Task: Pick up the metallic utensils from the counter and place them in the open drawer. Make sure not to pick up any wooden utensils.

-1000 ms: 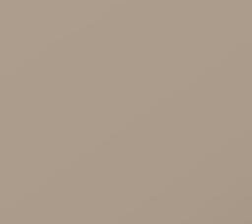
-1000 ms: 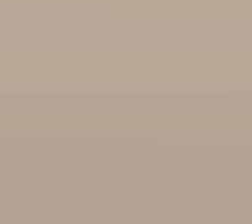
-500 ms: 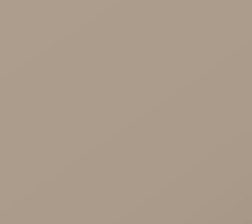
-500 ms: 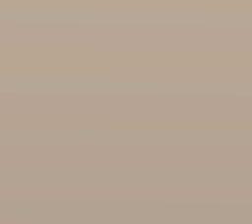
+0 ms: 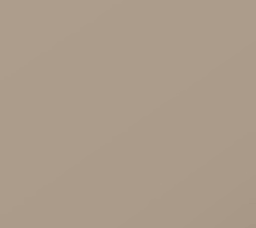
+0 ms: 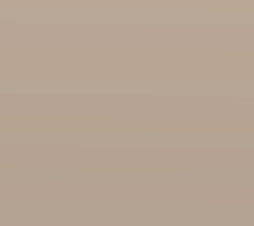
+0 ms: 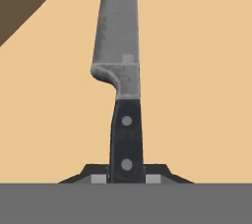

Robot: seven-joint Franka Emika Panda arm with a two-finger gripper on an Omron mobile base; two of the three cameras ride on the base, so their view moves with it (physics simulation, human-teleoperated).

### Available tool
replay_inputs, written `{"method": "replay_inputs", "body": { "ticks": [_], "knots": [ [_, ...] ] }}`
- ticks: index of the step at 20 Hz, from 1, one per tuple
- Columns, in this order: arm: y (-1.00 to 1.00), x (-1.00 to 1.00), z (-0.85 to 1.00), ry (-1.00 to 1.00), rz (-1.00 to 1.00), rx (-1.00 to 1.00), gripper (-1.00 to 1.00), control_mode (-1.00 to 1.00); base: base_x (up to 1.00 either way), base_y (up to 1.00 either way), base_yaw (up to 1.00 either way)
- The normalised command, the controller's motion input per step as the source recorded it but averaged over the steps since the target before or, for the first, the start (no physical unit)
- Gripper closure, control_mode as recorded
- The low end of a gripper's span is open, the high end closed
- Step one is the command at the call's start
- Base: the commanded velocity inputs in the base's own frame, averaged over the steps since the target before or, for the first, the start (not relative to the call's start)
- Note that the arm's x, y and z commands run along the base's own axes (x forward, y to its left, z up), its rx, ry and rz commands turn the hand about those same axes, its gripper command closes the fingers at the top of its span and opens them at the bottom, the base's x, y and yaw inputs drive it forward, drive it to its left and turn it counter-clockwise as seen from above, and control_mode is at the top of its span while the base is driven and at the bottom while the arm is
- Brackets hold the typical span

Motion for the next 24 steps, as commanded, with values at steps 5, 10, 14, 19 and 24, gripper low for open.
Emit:
{"method": "replay_inputs", "body": {
  "ticks": [5,10,14,19,24],
  "knots": [
    [0.0,0.0,-0.42,0.0,0.0,0.0,1.0,-1.0,0.0,0.0,0.0],
    [0.0,0.0,-0.01,0.0,0.0,0.0,1.0,-1.0,0.0,0.0,0.0],
    [0.0,0.0,0.02,0.0,0.0,0.0,-1.0,-1.0,0.0,0.0,0.0],
    [0.0,0.0,0.27,0.0,0.0,-0.04,-1.0,-1.0,0.0,0.0,0.0],
    [0.0,0.0,0.85,-0.01,-0.04,-0.01,-1.0,-1.0,0.0,0.0,0.0]
  ]
}}
